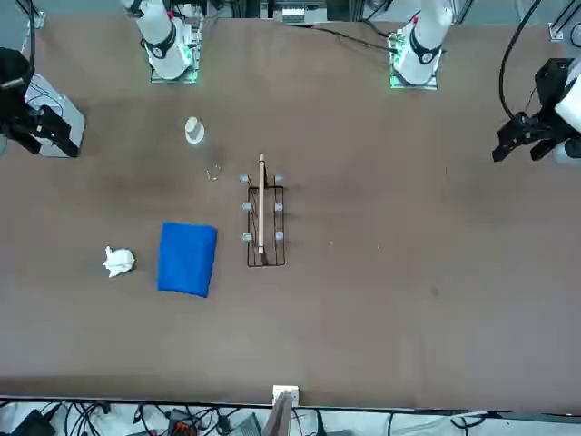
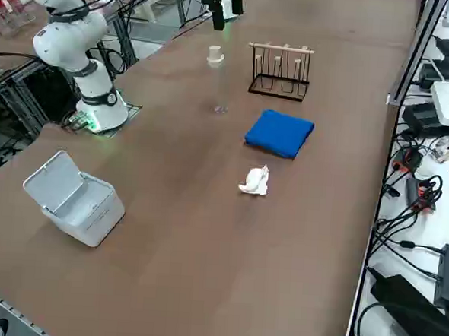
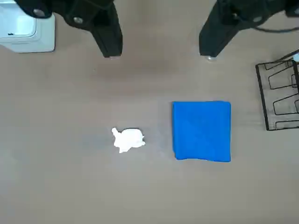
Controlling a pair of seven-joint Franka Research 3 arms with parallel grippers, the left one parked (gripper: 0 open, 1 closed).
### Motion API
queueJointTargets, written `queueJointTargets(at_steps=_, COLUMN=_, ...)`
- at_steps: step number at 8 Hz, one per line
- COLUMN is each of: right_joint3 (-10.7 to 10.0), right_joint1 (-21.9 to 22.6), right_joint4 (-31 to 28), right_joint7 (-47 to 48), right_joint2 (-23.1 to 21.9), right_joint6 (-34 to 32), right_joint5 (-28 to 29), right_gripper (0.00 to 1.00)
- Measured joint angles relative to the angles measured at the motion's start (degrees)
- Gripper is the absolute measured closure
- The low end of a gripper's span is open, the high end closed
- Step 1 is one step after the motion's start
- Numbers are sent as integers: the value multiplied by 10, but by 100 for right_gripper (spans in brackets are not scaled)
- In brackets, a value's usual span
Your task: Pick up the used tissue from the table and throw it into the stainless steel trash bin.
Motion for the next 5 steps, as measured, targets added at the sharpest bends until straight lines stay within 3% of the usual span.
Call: queueJointTargets(at_steps=5, right_joint3=2, right_joint1=0, right_joint4=9, right_joint7=0, right_joint2=5, right_joint6=-21, right_joint5=0, right_gripper=0)
